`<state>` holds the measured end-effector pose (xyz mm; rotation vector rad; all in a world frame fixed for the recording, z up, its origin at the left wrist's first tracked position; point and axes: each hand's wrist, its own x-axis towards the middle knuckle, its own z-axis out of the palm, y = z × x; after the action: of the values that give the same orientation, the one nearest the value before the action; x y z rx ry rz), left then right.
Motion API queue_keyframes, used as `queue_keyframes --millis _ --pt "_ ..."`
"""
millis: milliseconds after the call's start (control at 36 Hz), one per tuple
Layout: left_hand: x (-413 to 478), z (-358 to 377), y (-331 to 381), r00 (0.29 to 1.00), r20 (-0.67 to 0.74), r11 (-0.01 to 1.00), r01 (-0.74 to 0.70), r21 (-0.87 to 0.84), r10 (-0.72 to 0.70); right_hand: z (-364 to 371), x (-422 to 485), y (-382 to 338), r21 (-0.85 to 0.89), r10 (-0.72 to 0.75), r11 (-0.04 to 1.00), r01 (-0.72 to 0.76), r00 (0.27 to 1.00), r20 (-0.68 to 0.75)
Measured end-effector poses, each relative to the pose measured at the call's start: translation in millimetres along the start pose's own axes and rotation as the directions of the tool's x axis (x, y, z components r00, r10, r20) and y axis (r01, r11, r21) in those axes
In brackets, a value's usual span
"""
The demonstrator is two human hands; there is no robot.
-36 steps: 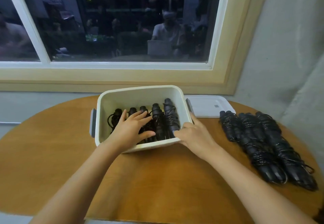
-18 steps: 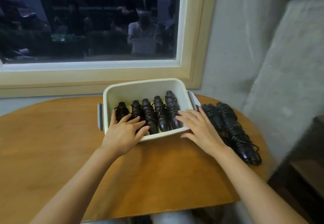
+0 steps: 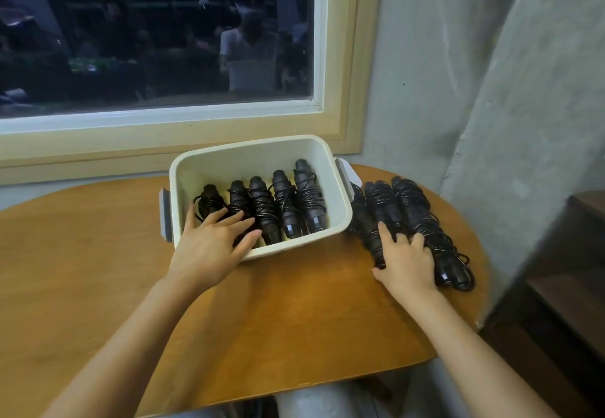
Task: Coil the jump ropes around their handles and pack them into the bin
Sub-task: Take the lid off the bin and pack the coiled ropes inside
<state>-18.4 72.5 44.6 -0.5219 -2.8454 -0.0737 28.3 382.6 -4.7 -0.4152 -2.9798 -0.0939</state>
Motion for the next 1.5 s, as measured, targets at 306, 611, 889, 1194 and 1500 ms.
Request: queue_keyframes --millis 306,611,889,1194,1500 --pt "-3 -2 1 0.999 -0.053 0.996 -0.015 -0.084 0.010 -25 -6 7 0.701 0.267 0.693 -0.170 0.963 -0.031" --pt "-7 -2 2 0.969 -0.235 0.995 0.059 -0.082 -0.077 -92 14 -99 0.995 -0.113 0.018 0.103 0.989 -0.100" --pt "-8 -1 3 0.926 -0.296 0.953 0.160 -0.257 -0.235 -78 28 -200 0.999 -0.518 0.044 0.017 0.855 0.008" --pt "-13 2 -10 0.917 -0.351 0.981 0.162 -0.106 -0.189 -72 33 -201 0.996 -0.548 0.007 -0.087 0.833 0.076" --pt "-8 6 -11 0.929 -0.249 0.953 0.228 -0.198 -0.274 -68 21 -174 0.959 -0.443 0.169 0.229 0.886 -0.134"
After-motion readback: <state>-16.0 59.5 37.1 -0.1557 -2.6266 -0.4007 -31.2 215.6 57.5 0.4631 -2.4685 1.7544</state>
